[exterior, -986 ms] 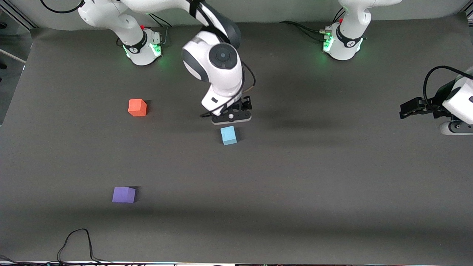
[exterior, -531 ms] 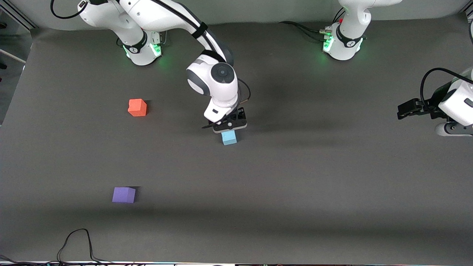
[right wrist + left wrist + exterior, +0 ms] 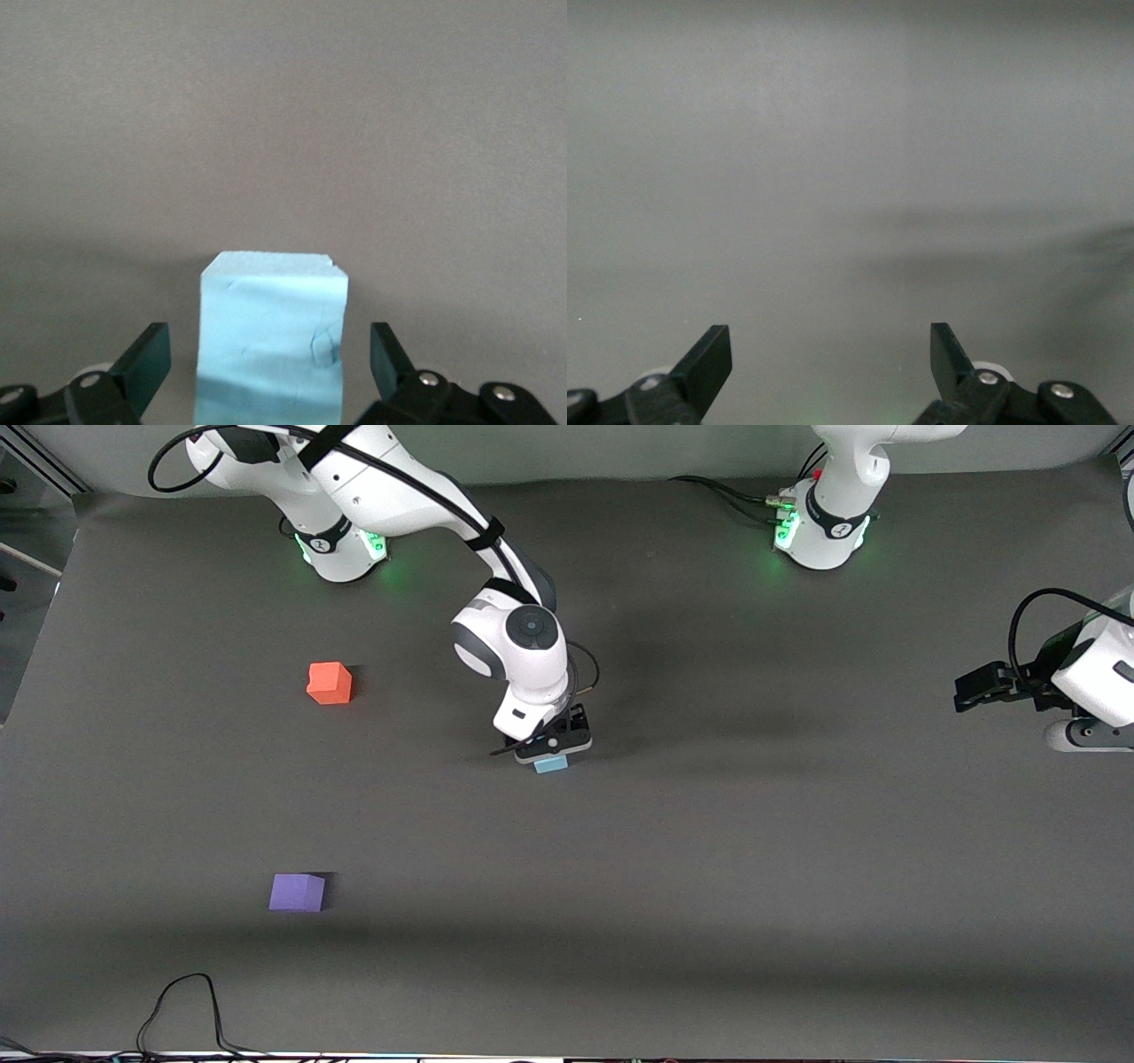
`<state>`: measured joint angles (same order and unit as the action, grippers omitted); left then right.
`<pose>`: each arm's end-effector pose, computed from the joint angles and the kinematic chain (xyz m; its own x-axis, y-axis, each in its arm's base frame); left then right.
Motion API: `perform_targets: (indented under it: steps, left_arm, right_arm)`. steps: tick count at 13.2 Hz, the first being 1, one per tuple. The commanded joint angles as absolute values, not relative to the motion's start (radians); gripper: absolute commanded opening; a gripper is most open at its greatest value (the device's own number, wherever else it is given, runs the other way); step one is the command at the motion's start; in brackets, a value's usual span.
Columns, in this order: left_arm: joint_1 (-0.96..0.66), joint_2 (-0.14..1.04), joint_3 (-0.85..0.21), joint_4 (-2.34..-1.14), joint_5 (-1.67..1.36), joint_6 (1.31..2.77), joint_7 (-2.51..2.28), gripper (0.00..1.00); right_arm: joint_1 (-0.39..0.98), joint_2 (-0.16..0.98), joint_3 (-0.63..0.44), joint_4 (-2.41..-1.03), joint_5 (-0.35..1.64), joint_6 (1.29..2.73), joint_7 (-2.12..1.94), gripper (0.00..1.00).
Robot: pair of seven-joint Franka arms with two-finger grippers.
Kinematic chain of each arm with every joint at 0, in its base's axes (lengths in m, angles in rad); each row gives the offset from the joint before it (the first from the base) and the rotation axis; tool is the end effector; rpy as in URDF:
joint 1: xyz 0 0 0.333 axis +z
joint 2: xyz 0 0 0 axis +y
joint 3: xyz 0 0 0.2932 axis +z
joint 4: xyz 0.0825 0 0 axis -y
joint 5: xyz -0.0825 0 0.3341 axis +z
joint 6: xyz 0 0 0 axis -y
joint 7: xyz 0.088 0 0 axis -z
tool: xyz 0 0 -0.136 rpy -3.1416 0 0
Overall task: Place blue block between orange and purple blocks
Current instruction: 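Grasp the blue cube with the right gripper and lift it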
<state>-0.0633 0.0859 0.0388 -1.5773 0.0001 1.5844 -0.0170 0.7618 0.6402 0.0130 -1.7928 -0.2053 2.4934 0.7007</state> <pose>0.5245 -0.0136 0.5269 0.9969 -0.0073 -0.0786 -0.0077 -1.0000 -0.0048 0.4434 0.4300 0.1886 0.9655 0.2314 0.1194 0.2252 -0.9723 0.0629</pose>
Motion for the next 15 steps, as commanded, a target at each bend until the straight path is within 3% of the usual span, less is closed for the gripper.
perform_targets:
  steps: [1,3,4,6,7,15]
  left_arm:
    - [-0.084,0.060,0.055,-1.608,0.009,1.608,-0.003,1.00]
    - [-0.087,0.057,0.055,-1.608,0.008,1.600,-0.003,1.00]
    - [-0.089,0.057,0.055,-1.608,0.008,1.600,-0.003,1.00]
    - [-0.080,0.055,0.054,-1.605,0.006,1.600,-0.003,1.00]
    - [-0.077,0.055,0.054,-1.605,0.006,1.600,-0.003,1.00]
    - [-0.083,0.038,0.055,-1.598,0.006,1.588,-0.005,1.00]
  right_arm:
    - [0.761,0.652,0.005,-1.787,-0.232,2.519,0.696,0.84]
    - [0.761,0.653,0.005,-1.787,-0.230,2.520,0.706,0.68]
    - [0.761,0.653,0.005,-1.787,-0.227,2.520,0.707,0.54]
    - [0.752,0.649,0.003,-1.787,-0.224,2.517,0.710,0.10]
    - [0.740,0.634,0.005,-1.783,-0.222,2.504,0.695,0.04]
    - [0.677,0.287,-0.002,-1.582,0.018,1.894,0.548,0.04]
